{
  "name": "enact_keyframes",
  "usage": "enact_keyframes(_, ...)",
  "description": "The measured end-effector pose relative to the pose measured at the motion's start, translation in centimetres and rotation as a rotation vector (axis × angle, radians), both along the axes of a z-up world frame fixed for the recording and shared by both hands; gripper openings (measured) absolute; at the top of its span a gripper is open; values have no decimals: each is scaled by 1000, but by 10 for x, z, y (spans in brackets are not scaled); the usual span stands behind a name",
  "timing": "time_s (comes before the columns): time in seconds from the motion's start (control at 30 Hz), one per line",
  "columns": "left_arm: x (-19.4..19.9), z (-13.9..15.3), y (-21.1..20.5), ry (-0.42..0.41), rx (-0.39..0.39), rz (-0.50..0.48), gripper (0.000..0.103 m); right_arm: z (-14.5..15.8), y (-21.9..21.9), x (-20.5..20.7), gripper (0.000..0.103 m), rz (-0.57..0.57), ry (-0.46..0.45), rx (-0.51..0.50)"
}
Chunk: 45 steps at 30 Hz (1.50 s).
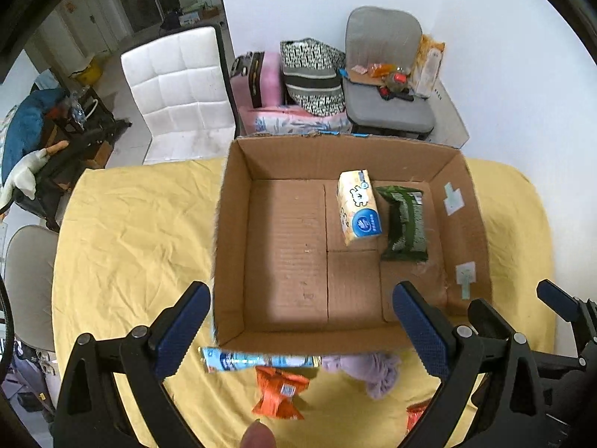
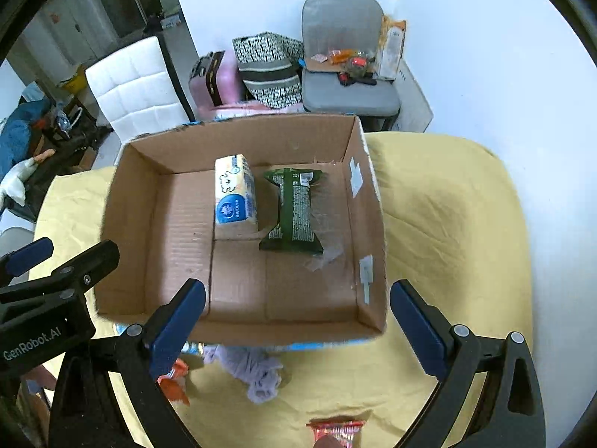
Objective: Organize soft objects
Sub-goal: 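Grasp the orange snack bag with the left tool while the right tool grasps the lavender sock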
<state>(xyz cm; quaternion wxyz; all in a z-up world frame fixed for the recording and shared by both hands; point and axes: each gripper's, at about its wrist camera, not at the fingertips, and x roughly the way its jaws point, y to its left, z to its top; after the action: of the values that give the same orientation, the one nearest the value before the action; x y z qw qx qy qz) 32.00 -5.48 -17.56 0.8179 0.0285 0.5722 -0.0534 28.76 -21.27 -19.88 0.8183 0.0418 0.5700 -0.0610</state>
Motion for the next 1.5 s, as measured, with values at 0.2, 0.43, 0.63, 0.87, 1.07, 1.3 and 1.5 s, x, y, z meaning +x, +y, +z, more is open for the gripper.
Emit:
enact_keyframes(0.2,-32,34,8,-54,-14,9,100,34,4,-32,101,10,-51,9)
enact_keyframes(0.43,-64,53,30,-71,-26,54,100,50,3,-64,101,13,-57,61)
enact_keyframes(0.63,-90,1,58,56,25,121,100,6,-10,-91,101,-10,28,107)
enact_keyframes(0.87,-115,-106,70,265,58,157,100,-88,-39,-125,101,-71,203,143)
enact_keyframes(1.07,-105,-166,62,336,53,131,100,-142,-26,-121,101,25,255,163)
enact_keyframes(1.3,-90,-212,52,408,28,83,74,-162,44,-76,97,301,227,101)
enact_keyframes(1.5,-98,-229,51,445,-15,104,43,-196,70,-51,49,373,314,16)
